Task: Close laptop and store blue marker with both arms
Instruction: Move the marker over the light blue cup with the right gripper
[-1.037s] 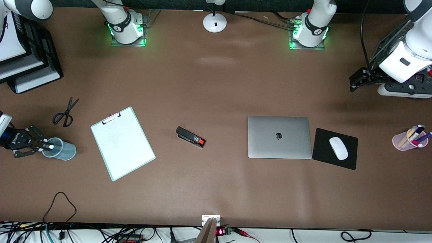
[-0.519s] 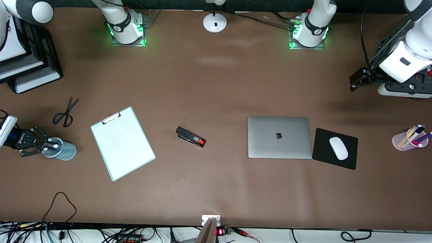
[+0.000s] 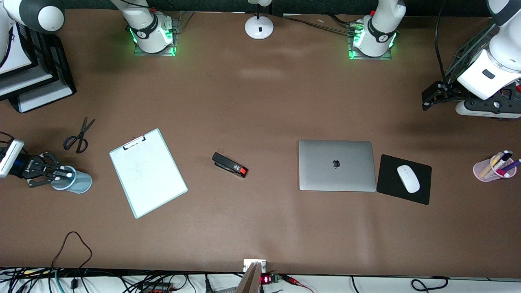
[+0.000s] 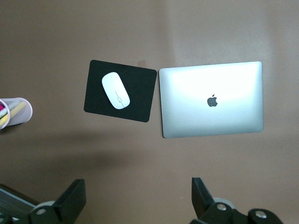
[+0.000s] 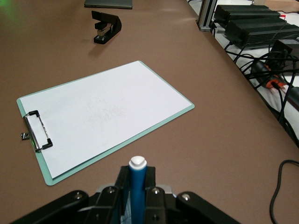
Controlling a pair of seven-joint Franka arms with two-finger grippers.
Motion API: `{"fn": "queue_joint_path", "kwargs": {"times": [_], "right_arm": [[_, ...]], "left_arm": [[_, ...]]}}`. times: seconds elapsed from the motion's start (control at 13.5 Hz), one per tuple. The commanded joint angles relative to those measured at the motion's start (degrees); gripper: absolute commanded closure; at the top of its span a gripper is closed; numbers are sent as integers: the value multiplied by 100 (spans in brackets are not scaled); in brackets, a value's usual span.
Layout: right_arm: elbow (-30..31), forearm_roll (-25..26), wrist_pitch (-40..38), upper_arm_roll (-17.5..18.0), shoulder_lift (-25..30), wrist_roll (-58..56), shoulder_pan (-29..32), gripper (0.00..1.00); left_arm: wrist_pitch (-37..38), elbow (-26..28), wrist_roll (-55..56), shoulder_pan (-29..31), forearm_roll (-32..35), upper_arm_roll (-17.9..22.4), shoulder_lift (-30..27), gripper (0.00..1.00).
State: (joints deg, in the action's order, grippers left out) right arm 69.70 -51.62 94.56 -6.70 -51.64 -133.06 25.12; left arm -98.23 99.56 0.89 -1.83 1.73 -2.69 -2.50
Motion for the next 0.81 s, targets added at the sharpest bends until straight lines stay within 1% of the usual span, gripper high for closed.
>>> {"fn": "queue_joint_path", "kwargs": {"times": [0.0,0.22,0.3,0.37,0.59,0.74], "right_arm": [[-123,-137,-8,73,-92,-71,98,100],[-114,-120,-16,64,-83,-18,142,98],[-123,-111,-34,55,-66,25,160,67],[-123,-129,-60,46,-65,43,160,1],[-141,-94,-104,38,22,236,186,0],[-158,20,-375,-24,224,516,151,0]], "left_arm": [[137,-217,-80,-10,-59,-12,12,0],[137,-227,-89,-10,-59,-12,39,0],[137,-227,-89,-10,-59,-12,39,0],[137,-227,-80,-10,-59,-12,39,0],[137,-227,-80,-10,-59,-12,39,0],[137,-227,-80,-2,-59,-12,39,0]]}}
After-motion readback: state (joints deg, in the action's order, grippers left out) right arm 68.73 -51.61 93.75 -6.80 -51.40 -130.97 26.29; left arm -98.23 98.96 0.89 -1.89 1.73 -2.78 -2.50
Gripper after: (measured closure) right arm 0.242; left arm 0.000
